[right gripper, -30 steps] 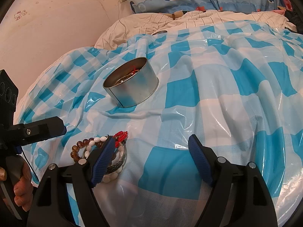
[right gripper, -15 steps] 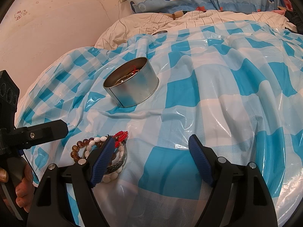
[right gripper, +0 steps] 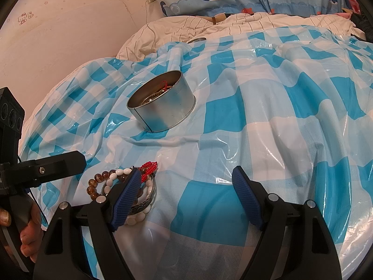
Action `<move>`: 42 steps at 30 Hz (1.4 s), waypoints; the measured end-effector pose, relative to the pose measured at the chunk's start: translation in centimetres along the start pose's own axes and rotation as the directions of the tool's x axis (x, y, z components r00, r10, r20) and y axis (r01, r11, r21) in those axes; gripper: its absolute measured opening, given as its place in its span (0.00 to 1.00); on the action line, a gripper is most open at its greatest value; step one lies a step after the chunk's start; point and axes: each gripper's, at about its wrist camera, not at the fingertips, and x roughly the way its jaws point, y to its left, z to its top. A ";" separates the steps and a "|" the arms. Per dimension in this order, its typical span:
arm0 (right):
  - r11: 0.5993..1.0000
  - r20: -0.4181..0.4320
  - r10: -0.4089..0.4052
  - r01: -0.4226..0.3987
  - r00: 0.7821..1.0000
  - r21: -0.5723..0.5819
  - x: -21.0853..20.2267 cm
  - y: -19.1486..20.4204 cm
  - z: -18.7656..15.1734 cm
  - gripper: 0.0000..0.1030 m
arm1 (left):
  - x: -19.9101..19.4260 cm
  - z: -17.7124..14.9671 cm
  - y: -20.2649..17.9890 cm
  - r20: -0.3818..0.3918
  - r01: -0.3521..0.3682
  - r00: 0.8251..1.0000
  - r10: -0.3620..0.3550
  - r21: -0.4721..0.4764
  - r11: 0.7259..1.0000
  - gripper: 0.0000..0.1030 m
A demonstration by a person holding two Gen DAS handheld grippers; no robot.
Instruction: Organize jewelry
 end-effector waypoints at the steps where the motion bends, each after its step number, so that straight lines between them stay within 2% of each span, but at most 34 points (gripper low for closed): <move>1: 1.000 0.000 0.000 0.000 1.000 0.000 0.0 0.0 0.0 0.75 | 0.0 0.0 0.0 -0.001 0.000 1.000 0.000 0.001 1.000 0.89; 42: 1.000 0.000 0.001 -0.001 1.000 0.000 0.0 0.0 0.0 0.75 | 0.3 0.0 -0.1 -0.009 -0.006 1.000 0.006 0.005 1.000 0.89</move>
